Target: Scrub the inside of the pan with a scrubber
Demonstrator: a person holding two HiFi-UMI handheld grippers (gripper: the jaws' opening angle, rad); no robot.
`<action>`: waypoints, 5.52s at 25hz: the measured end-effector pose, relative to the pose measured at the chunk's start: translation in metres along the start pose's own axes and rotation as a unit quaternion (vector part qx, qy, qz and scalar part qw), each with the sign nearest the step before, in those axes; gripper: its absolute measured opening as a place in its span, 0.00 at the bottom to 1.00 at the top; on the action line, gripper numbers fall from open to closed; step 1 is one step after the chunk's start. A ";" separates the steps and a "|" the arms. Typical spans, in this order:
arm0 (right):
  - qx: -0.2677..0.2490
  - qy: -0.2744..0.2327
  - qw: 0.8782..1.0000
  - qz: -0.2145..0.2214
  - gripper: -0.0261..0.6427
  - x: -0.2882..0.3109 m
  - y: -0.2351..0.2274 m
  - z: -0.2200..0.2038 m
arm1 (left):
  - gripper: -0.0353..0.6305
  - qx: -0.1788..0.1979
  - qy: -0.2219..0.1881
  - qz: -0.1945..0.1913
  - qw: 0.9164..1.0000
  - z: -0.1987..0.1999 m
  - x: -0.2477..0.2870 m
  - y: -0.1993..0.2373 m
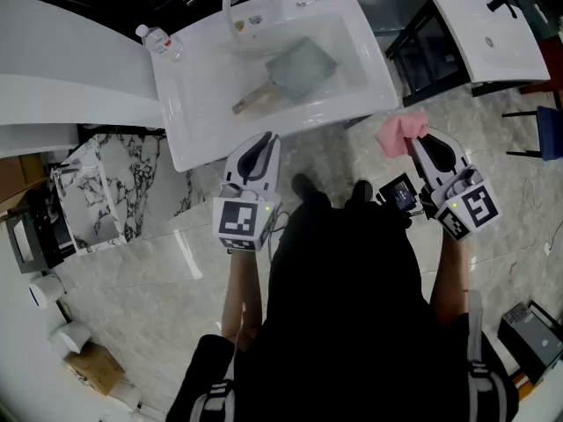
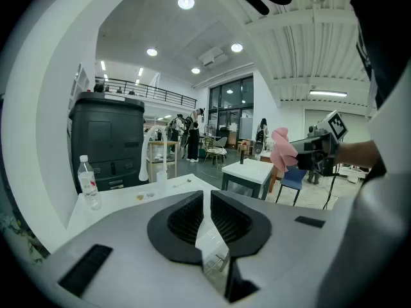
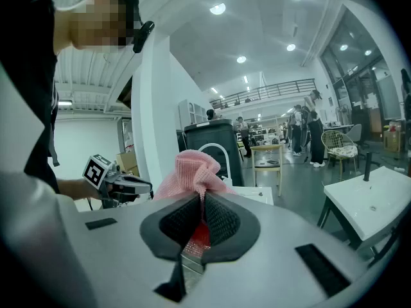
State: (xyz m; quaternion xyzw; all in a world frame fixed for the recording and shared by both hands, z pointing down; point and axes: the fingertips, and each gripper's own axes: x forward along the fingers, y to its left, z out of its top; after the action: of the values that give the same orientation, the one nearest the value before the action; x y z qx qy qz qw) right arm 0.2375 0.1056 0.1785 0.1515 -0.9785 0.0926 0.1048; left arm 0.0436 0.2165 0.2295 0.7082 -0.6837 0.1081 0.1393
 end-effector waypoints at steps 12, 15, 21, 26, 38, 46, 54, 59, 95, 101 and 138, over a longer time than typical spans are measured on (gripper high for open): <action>0.011 0.004 0.999 0.040 0.09 0.023 0.034 0.003 | 0.14 -0.001 0.005 -0.002 1.000 -0.014 -0.018 0.022; 0.037 -0.021 0.999 0.033 0.09 0.027 0.037 0.008 | 0.14 -0.004 0.011 -0.006 1.000 -0.021 -0.020 0.027; 0.093 -0.034 0.995 0.006 0.09 0.030 0.020 0.004 | 0.14 -0.015 0.030 -0.008 0.999 -0.038 -0.015 0.035; 0.100 -0.023 0.995 0.015 0.09 0.046 0.011 -0.004 | 0.14 -0.016 0.043 0.006 0.999 -0.045 -0.008 0.045; 0.070 -0.025 0.995 0.062 0.09 0.118 -0.027 0.012 | 0.14 -0.015 0.087 0.023 0.996 -0.037 0.035 0.074; 0.059 0.003 0.995 0.086 0.09 0.143 -0.056 0.005 | 0.14 -0.017 0.150 0.038 0.988 -0.062 0.081 0.091; 0.064 0.057 0.989 0.123 0.09 0.168 -0.063 -0.029 | 0.15 0.010 0.208 0.045 0.977 -0.092 0.104 0.100; 0.062 0.090 0.986 0.122 0.09 0.190 -0.056 -0.047 | 0.15 0.027 0.238 0.028 0.971 -0.113 0.110 0.122; -0.250 0.418 0.860 0.153 0.09 0.346 -0.065 -0.251 | 0.28 0.127 0.417 -0.163 0.885 -0.257 0.157 0.176; -0.339 0.441 0.803 0.213 0.09 0.365 -0.056 -0.292 | 0.28 0.122 0.415 -0.160 0.887 -0.257 0.159 0.176; -0.162 0.659 0.665 0.310 0.09 0.345 -0.056 -0.368 | 0.28 0.115 0.476 -0.134 0.862 -0.265 0.163 0.176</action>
State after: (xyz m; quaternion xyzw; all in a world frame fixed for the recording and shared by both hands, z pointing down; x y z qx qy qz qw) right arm -0.0013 0.0361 0.6206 -0.2810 -0.6441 0.0351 0.7106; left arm -0.1158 0.1500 0.5430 0.6664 -0.4153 0.4904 0.3781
